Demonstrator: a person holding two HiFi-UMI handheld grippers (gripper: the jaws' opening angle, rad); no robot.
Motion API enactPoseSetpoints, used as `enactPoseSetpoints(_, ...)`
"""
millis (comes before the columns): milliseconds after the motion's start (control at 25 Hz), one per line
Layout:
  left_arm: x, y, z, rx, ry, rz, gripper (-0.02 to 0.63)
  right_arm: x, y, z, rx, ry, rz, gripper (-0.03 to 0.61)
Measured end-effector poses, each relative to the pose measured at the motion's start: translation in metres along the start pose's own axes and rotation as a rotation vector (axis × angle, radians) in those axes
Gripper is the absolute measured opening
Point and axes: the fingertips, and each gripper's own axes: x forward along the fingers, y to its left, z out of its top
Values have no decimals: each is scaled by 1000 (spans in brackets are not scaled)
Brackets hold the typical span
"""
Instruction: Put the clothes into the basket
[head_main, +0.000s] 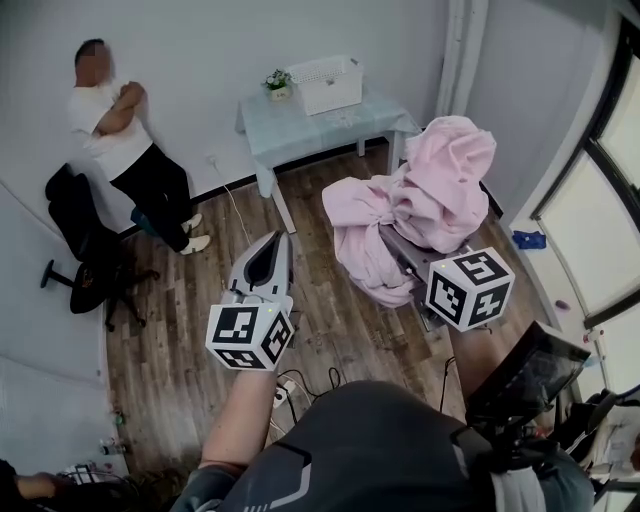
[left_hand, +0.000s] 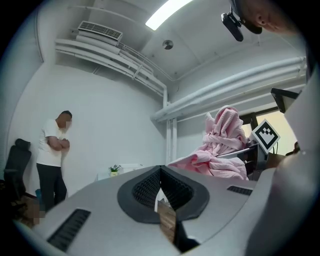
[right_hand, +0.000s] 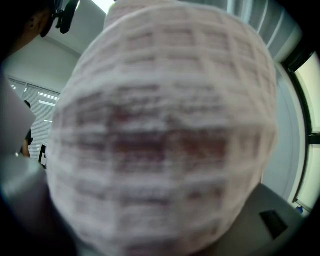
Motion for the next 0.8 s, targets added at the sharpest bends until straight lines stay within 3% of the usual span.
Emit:
enactPoseSetpoints(280, -4, 3, 3, -13, -4, 23, 9, -2, -1, 3, 8, 7, 3, 319)
enactPoseSetpoints(560, -40, 8, 39, -64, -12, -12, 9, -28, 32, 43, 1, 40, -44, 321)
enactPoseSetpoints(800, -18, 10, 15, -59, -35, -54, 9, -8, 11, 17, 10, 42, -31, 321)
